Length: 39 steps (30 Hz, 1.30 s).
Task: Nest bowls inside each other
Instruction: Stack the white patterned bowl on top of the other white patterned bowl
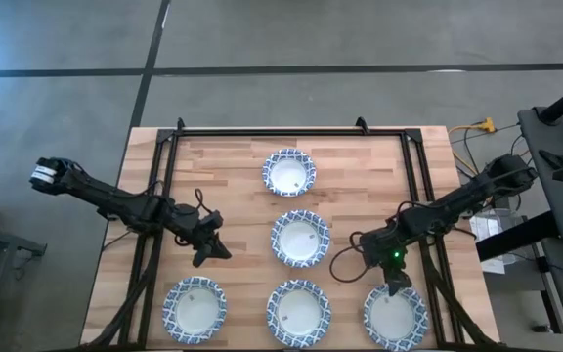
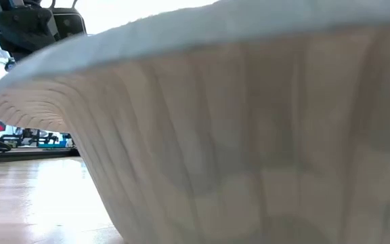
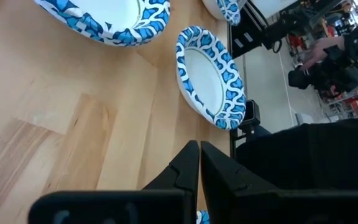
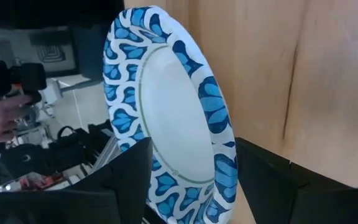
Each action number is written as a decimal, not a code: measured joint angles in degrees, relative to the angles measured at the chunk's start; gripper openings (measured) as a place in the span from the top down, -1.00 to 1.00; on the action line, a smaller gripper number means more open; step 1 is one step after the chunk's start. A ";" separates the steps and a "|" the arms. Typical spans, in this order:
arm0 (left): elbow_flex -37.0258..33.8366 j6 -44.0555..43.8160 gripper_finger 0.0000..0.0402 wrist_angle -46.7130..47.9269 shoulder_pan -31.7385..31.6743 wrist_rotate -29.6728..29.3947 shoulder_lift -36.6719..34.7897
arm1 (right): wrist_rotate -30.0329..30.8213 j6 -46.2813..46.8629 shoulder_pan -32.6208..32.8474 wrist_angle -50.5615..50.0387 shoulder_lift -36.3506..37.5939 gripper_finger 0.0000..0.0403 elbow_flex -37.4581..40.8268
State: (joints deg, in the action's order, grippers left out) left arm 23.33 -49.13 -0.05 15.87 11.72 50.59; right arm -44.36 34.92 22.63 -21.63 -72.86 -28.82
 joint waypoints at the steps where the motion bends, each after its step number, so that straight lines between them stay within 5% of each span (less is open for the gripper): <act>1: 0.00 0.00 1.00 0.00 0.09 -0.01 0.00 | -0.35 0.50 0.00 0.15 0.00 -0.07 0.00; 8: -0.02 0.03 1.00 -0.10 0.27 0.00 0.38 | -2.13 2.11 0.20 0.27 0.03 0.02 -0.04; 24: -0.07 0.09 1.00 -2.56 0.27 0.00 3.78 | -4.28 2.14 0.87 1.02 0.02 0.78 -0.04; 39: -0.04 0.07 1.00 -2.58 0.29 0.00 4.17 | -10.20 2.77 0.52 0.96 0.99 0.91 -0.06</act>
State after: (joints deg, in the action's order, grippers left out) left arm 23.29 -49.06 -2.63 16.16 11.73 54.76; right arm -54.56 37.69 23.15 -20.67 -71.87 -28.88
